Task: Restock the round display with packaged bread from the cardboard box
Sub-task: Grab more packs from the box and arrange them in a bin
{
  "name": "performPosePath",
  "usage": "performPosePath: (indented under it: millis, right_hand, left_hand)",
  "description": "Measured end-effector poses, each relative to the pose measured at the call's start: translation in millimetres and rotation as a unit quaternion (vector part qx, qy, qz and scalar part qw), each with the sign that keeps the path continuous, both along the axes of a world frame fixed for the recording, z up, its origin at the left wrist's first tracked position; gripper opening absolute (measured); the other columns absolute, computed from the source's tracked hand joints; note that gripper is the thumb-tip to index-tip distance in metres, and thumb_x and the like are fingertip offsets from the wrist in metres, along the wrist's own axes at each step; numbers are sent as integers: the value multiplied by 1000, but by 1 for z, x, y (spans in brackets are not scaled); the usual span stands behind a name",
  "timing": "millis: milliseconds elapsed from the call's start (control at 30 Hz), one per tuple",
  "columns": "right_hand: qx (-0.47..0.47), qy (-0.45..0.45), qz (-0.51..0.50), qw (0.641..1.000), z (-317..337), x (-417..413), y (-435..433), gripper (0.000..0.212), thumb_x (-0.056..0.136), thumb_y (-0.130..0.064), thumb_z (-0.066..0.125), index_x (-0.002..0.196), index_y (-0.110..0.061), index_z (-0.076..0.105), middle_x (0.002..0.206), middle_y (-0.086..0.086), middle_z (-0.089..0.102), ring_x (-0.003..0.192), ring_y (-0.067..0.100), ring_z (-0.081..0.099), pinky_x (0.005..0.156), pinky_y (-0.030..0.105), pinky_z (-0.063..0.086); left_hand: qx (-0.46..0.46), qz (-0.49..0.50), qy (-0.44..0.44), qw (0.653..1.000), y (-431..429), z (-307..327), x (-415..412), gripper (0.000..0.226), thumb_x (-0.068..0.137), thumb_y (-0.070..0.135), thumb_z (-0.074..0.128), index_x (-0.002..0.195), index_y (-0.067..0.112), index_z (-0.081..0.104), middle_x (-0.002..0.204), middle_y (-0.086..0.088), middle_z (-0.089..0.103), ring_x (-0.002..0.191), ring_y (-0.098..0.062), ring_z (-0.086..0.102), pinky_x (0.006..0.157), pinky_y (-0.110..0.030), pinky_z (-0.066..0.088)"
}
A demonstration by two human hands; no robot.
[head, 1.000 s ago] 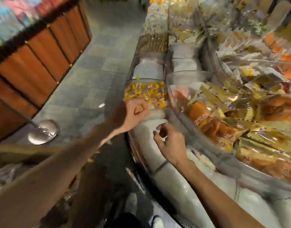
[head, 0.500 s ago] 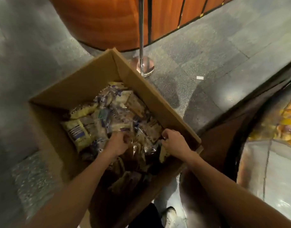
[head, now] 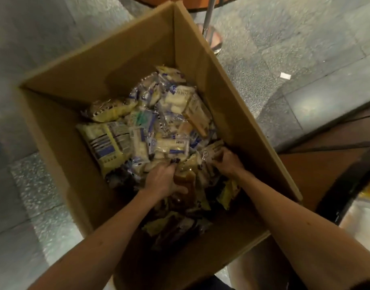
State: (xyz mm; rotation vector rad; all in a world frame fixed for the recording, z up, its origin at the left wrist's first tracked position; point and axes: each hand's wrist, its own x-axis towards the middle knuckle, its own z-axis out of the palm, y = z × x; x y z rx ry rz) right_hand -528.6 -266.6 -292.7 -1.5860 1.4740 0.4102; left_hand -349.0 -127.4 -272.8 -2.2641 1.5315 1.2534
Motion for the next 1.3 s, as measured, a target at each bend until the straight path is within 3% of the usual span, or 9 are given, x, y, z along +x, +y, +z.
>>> performPosePath:
  millis: [267,500,767,900,1000,1100,1167,1233,1300]
  right_hand:
    - [54,94,229,968,-5,-13,24,144,65,-45,89,155,-20,-21,165,5,-17,153,31,-6,122,55,16]
    - [-5,-45,61,997,45,-3,36,61,88,-34,71,141,-19,44,135,7,55,119,24,55,99,37,48]
    - [113,-254,-232,932,163,-49,4,16,89,-2,55,99,-10,64,92,11,71,84,29,70,83,50,59]
    - [139,-360,-309,869,227,-109,6,27,89,-14,62,104,8,62,95,-1,74,91,23,69,95,42,55]
    - [139,-406,-380,819,264,-169,29,34,81,-15,57,108,4,65,96,8,75,83,21,73,88,43,59]
    - [105,-435,-392,804,293,-226,71,27,83,-11,48,101,-5,68,93,15,76,83,28,75,83,48,59]
    - [49,-457,-433,775,306,-268,108,30,93,-7,39,102,-6,68,95,13,76,86,27,75,85,46,58]
    - [-4,-465,-474,748,316,-308,154,32,94,-1,37,107,-5,66,98,14,76,87,28,74,82,43,60]
    - [-52,-472,-517,712,318,-348,209,32,88,2,43,109,-4,66,99,12,76,87,26,74,78,44,61]
  left_hand:
    - [0,-20,1,1000,-1,17,13,88,68,73,72,136,20,55,158,-9,28,145,-30,18,117,-46,20]
    - [-52,138,125,981,-6,58,51,46,66,55,85,99,34,62,104,11,66,105,-17,60,93,-36,47]
    - [-68,140,208,966,-53,140,63,86,59,56,89,127,20,49,113,13,59,98,-8,59,89,-24,44]
    - [-125,68,197,970,-90,200,32,141,26,85,78,144,19,36,127,6,57,108,-14,58,98,-32,46]
    - [-160,18,229,960,-113,244,-7,124,21,86,79,125,25,51,111,11,64,102,-11,62,93,-32,49]
    - [-196,-47,264,943,-127,283,-72,113,42,75,83,138,27,46,128,5,60,118,-23,59,107,-45,44]
    - [-220,-91,278,931,-131,298,-124,103,60,67,82,145,28,39,133,6,53,118,-20,55,103,-33,44]
    - [-230,-107,312,915,-124,317,-188,57,71,47,84,119,34,57,112,10,62,96,-12,62,88,-21,52]
    - [-225,-179,327,900,-113,329,-252,51,55,58,87,96,33,70,95,10,74,90,-13,71,85,-29,58]
